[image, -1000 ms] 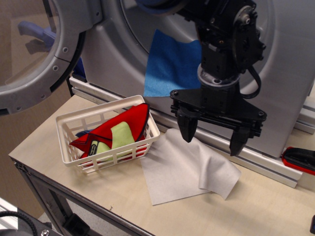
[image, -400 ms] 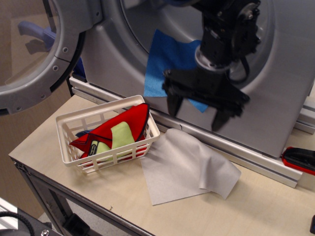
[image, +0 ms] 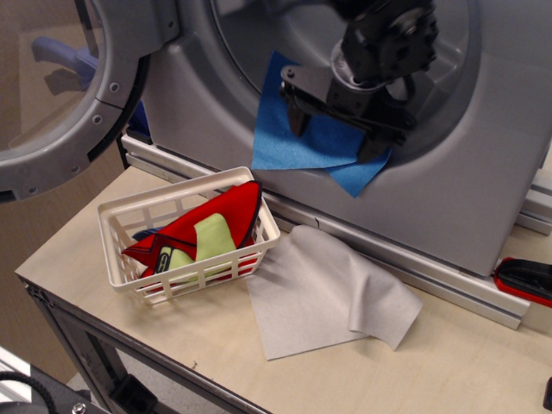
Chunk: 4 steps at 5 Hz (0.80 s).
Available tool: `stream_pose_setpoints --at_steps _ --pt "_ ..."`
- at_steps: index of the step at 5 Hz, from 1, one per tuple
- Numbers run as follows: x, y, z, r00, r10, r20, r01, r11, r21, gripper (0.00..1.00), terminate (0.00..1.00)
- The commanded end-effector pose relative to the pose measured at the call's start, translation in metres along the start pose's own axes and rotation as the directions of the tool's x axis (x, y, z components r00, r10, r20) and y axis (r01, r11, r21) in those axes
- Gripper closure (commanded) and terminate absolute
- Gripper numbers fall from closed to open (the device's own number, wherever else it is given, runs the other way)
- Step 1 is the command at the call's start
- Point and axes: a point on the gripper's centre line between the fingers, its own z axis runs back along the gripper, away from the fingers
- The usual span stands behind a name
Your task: Take clothes out of laundry machine
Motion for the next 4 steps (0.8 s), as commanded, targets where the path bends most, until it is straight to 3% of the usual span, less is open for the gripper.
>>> stream_pose_setpoints --at_steps 1,2,3,4 --pt "0.04 0.021 -0.018 0.994 -0.025 0.111 0.028 0.999 -0.027 0.0 0.0" --pt "0.047 0.028 -0.039 0.992 -0.01 0.125 0.015 0.999 -0.044 0.0 0.0" --pt "0.061 0.028 -0.051 0.995 0.037 0.095 -0.024 0.99 -0.136 0.0 0.0" --pt "0.051 0.017 -0.068 0.993 0.07 0.092 -0.055 0.986 -0.155 0.0 0.0"
